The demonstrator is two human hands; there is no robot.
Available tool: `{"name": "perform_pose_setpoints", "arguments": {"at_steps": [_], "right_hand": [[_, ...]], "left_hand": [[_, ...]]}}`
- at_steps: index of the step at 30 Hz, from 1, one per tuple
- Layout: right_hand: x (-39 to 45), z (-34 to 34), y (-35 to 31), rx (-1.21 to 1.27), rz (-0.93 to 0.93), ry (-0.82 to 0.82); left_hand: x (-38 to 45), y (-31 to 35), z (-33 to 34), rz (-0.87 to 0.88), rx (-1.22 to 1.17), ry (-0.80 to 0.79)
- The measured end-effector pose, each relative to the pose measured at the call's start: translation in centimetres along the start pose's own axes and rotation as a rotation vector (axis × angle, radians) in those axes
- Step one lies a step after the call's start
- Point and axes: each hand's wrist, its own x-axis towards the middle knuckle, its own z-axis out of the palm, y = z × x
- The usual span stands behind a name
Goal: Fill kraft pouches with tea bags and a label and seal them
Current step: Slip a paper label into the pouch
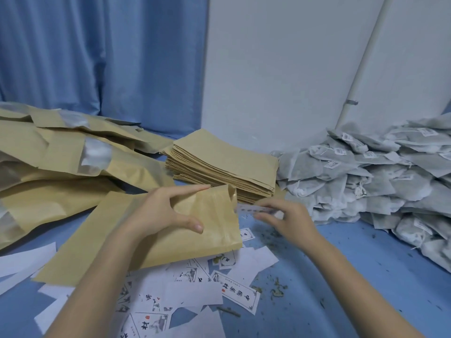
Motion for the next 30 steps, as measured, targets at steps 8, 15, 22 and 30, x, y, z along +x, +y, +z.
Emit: {"name": "perform_pose_setpoints", "arguments": {"at_steps": [8,15,22,30], "right_hand": [[1.9,0.2,-5.8,-0.234,-0.186,-0.216],[2.4,-7.4,-7.1,-0.302,-0.099,-0.323],[2.5,-13.1,-8.7,-0.263,0.086,-0.304],[2.0,-18.4,-9.9,-0.437,0.151,-0.351]], "left_hand": [[1.5,4.5,1.6,0.177,-0.284,-0.23],[3.4,9.8,3.6,0.254,-0.25,-0.221],[1.5,15.3,7.1,0.475,-0.296,0.073],[2.8,19.2,9.2,0.538,-0.28,0.199]]}}
